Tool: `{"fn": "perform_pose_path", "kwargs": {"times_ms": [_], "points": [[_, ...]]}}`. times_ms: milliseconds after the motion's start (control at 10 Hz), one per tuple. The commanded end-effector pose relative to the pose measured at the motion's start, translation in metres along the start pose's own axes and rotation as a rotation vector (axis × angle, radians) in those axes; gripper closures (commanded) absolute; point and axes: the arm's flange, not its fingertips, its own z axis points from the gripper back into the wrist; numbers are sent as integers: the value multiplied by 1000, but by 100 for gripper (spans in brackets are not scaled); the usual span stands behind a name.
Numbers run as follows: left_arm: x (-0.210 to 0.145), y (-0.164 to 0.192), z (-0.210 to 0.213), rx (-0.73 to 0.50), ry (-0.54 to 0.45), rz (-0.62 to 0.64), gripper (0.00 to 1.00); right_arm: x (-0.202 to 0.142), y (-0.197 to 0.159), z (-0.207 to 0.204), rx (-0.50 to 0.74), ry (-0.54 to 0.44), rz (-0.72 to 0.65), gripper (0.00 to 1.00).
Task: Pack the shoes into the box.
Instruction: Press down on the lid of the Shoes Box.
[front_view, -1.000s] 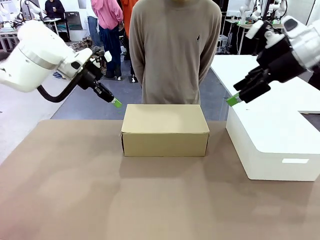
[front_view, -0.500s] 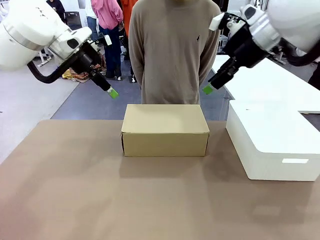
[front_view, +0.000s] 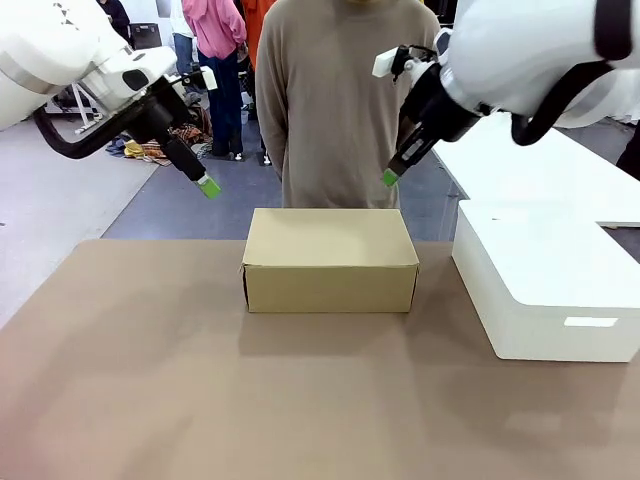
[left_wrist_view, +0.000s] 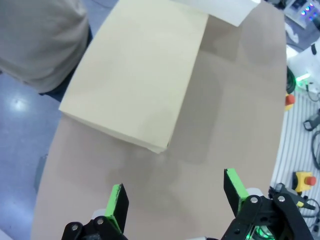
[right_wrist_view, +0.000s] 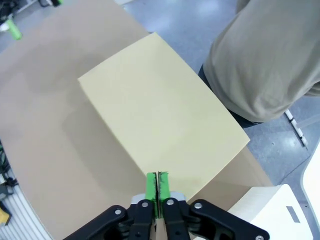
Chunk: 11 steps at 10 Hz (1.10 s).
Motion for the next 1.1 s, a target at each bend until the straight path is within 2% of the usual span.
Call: {"fn": "perform_pose_path", "kwargs": {"times_ms": [0, 400, 700, 800, 900, 1000], "points": [[-10, -20, 0, 68, -8, 23, 0, 14, 1, -19, -61, 10, -53, 100], [-25, -42, -3, 103, -119, -24, 0, 16, 5, -62, -93, 25, -122, 100], [-28, -53, -3, 175, -164, -29, 0, 9, 5, -69, -126, 23, -134, 100], [-27, -53, -4, 189, -188, -44, 0, 5, 4, -72, -75, 31, -110, 100], [-20, -49, 0, 147, -121, -18, 0, 5, 4, -72, -75, 31, -110, 100], [-20, -49, 0, 147, -121, -18, 0, 5, 4, -72, -75, 31, -110, 100]]}}
